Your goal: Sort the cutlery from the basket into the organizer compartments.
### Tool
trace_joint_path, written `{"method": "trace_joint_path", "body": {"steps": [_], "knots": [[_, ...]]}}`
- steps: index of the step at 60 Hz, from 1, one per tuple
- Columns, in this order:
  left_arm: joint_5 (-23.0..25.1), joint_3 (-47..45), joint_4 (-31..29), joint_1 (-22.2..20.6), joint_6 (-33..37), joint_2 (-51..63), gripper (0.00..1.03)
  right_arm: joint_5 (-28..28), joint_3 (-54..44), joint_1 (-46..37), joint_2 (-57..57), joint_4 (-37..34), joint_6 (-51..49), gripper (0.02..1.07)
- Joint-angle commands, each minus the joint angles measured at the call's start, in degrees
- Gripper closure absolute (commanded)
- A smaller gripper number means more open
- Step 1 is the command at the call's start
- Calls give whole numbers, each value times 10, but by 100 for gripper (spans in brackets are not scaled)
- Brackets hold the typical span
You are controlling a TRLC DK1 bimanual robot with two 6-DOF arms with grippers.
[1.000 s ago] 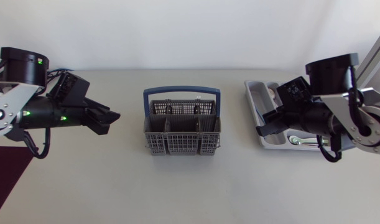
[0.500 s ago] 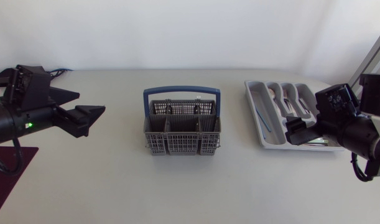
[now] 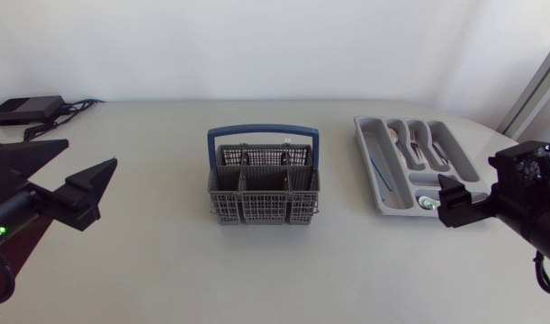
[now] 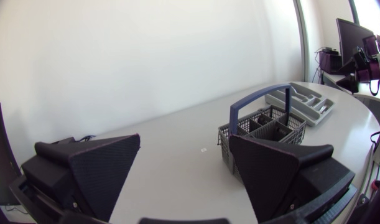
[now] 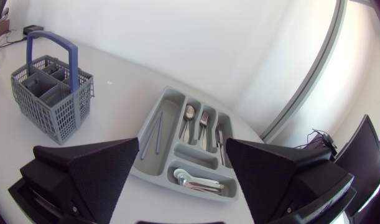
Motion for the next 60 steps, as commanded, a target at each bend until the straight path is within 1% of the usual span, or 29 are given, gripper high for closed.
{"method": "trace_joint_path", "body": {"steps": [1, 7, 51, 60], "knots": [[-8, -36, 11, 7, -23, -26, 4, -3, -28, -13, -38, 16, -15, 6], [-19, -60, 17, 8, -37, -54, 4, -21, -49, -30, -74, 33, -19, 6], [-100, -255, 68, 22, -149, -274, 4, -66, -204, -38, -294, 66, 161, 6], [-101, -257, 69, 22, -151, -276, 4, -75, -234, -40, -337, 72, 196, 6]]}}
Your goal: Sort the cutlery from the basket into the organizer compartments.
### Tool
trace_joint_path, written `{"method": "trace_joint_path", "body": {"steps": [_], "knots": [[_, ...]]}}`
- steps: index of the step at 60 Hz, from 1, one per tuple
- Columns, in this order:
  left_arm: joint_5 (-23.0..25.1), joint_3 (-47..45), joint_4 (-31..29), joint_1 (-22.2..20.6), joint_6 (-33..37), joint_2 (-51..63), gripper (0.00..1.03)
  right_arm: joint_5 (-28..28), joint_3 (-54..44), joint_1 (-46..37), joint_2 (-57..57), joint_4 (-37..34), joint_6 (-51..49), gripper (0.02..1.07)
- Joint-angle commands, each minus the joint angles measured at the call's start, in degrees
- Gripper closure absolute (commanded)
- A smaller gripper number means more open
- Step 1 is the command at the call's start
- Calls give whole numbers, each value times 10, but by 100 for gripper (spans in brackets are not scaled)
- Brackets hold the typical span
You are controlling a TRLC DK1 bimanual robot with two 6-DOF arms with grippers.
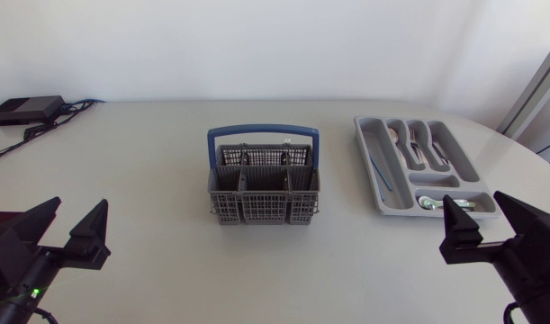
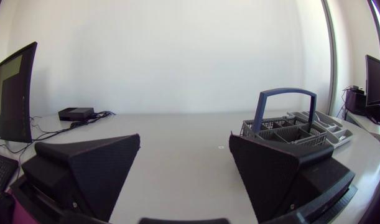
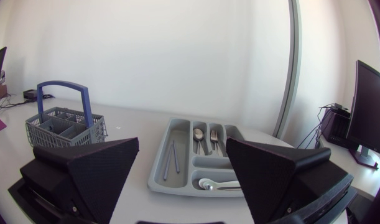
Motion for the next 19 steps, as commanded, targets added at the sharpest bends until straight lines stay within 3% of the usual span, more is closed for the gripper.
{"method": "trace_joint_path", "body": {"steps": [1, 19], "knots": [[-4, -11, 9, 4, -15, -6, 4, -7, -29, -6, -26, 12, 39, 6], [-4, -11, 9, 4, -15, -6, 4, -11, -39, -6, -41, 14, 51, 6]]}}
